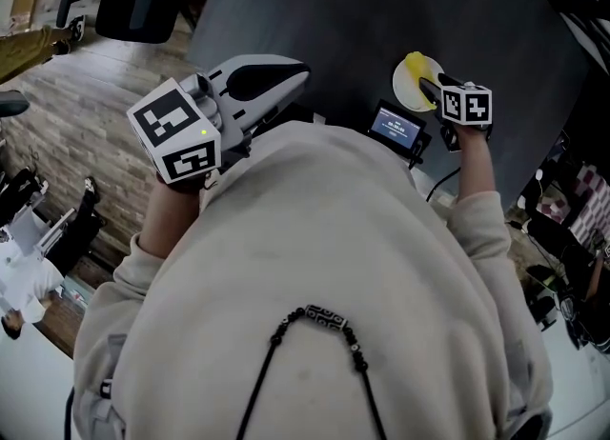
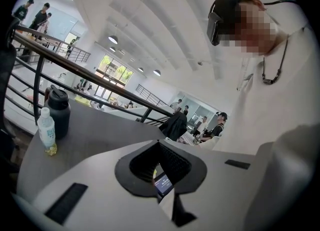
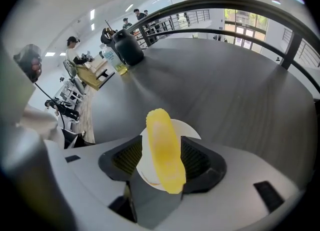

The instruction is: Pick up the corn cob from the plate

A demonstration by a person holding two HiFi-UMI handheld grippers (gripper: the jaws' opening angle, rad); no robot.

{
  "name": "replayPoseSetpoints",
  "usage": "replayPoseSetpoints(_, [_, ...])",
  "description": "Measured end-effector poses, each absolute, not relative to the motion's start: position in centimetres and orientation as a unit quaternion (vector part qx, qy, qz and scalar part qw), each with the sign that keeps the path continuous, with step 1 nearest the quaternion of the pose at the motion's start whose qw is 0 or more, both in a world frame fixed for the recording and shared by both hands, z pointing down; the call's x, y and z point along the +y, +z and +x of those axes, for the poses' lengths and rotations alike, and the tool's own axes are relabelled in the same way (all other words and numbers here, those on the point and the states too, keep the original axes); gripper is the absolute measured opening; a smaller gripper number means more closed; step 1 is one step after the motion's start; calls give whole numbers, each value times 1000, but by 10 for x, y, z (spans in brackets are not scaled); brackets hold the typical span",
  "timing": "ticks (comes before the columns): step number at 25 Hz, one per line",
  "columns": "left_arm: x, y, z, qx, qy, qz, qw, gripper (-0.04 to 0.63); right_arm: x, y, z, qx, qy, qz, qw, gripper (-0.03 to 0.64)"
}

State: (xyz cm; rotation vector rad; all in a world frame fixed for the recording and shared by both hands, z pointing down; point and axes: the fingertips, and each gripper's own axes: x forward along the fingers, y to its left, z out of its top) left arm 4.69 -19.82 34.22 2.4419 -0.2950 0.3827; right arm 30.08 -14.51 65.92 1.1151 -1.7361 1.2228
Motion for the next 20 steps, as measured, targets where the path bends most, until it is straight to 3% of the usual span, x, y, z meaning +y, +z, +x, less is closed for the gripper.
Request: replayPoseSetpoints(20, [-178, 346, 26, -158, 139, 919, 335, 0, -143, 696, 293, -666, 462, 394, 435, 287])
